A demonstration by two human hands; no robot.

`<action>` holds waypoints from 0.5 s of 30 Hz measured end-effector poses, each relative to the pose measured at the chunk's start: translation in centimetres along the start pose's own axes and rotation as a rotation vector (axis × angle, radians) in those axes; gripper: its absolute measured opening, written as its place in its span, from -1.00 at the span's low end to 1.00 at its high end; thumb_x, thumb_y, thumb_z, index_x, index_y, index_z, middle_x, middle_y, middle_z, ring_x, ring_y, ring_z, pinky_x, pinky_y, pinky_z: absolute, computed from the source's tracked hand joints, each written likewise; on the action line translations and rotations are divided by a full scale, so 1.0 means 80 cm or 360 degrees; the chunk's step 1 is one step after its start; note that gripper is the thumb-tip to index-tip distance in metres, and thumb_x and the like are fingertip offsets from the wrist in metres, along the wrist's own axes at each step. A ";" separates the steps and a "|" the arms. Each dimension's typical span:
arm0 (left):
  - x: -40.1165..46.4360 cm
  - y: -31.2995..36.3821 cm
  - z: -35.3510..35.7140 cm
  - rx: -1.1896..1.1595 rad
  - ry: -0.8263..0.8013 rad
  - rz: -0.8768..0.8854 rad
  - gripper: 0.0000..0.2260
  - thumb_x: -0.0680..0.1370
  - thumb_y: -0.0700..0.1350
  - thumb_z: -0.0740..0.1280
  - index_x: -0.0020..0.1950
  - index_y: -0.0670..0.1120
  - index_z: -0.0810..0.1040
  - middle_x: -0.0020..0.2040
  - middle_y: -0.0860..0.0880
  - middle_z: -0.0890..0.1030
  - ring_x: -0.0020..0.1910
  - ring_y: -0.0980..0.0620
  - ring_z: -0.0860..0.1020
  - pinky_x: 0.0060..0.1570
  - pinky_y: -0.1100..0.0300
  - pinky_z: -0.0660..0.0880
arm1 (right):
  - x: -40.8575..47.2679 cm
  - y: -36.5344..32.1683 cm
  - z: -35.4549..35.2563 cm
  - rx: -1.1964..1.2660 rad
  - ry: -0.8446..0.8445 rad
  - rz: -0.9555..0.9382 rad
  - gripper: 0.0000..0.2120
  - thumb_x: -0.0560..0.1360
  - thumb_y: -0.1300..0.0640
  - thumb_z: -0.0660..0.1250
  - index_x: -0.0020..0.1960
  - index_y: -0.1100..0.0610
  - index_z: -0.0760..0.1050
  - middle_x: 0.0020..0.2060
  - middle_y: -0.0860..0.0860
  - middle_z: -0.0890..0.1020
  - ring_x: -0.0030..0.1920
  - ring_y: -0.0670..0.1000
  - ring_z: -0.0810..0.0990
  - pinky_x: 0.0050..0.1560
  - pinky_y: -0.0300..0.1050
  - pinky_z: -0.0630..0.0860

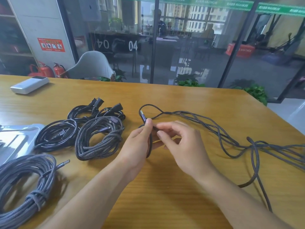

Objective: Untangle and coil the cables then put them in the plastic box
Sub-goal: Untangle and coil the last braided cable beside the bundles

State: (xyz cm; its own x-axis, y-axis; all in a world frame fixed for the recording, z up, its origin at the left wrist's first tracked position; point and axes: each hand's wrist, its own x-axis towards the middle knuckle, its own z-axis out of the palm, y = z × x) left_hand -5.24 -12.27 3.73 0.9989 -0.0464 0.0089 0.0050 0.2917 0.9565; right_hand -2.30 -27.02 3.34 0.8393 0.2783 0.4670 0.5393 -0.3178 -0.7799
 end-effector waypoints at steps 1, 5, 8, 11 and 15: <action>0.001 -0.001 -0.002 0.0013 0.0027 0.0006 -0.50 0.77 0.08 0.05 0.23 -0.21 0.67 0.17 -0.16 0.72 0.24 -0.10 0.66 0.32 -0.04 0.53 | -0.001 -0.002 0.001 0.0051 -0.0023 0.0021 -0.87 0.60 0.16 0.45 0.10 -0.02 0.69 -0.01 -0.17 0.72 -0.07 0.02 0.69 -0.09 0.07 0.68; 0.005 0.005 -0.009 -0.0020 0.0200 0.0078 -0.56 0.76 0.04 0.11 0.03 -0.21 0.65 0.07 -0.25 0.72 0.09 -0.21 0.67 0.13 0.01 0.62 | -0.005 -0.006 0.002 0.0287 -0.0162 0.0188 -0.95 0.64 0.19 0.39 0.08 0.09 0.62 -0.05 -0.12 0.75 -0.19 0.00 0.70 -0.14 -0.08 0.66; 0.010 0.023 -0.025 -0.0334 0.0314 0.0195 -0.64 0.77 0.00 0.10 -0.09 -0.14 0.51 -0.06 -0.16 0.71 0.04 -0.12 0.70 0.09 0.05 0.61 | -0.008 -0.003 -0.005 0.0048 -0.0342 0.0188 -0.86 0.71 0.11 0.27 0.08 0.05 0.61 -0.19 -0.06 0.72 -0.25 -0.05 0.69 -0.09 -0.01 0.64; 0.011 0.038 -0.037 -0.0564 0.0331 0.0244 -0.67 0.76 -0.01 0.10 -0.14 -0.09 0.43 -0.23 -0.03 0.58 -0.08 -0.06 0.69 0.00 0.13 0.63 | -0.008 -0.005 -0.011 -0.0114 -0.0652 0.0216 -0.76 0.74 0.08 0.18 0.03 0.03 0.61 -0.23 -0.04 0.69 -0.31 -0.07 0.62 -0.13 -0.02 0.61; 0.004 0.042 -0.033 -0.0689 0.0213 0.0156 -0.66 0.75 0.04 0.12 -0.18 -0.04 0.34 -0.32 0.04 0.34 -0.39 0.04 0.44 -0.26 0.22 0.51 | -0.010 -0.002 -0.004 -0.0053 -0.0996 0.0298 -0.75 0.75 0.06 0.17 0.07 0.07 0.61 -0.29 -0.02 0.62 -0.34 -0.04 0.51 -0.23 -0.09 0.53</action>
State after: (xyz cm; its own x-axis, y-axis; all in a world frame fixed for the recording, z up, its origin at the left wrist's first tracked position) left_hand -4.78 -8.74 6.18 0.9928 0.1166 0.0282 -0.0989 0.6618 0.7431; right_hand -3.07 -27.51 3.23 0.7264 0.6871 -0.0142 0.3978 -0.4373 -0.8065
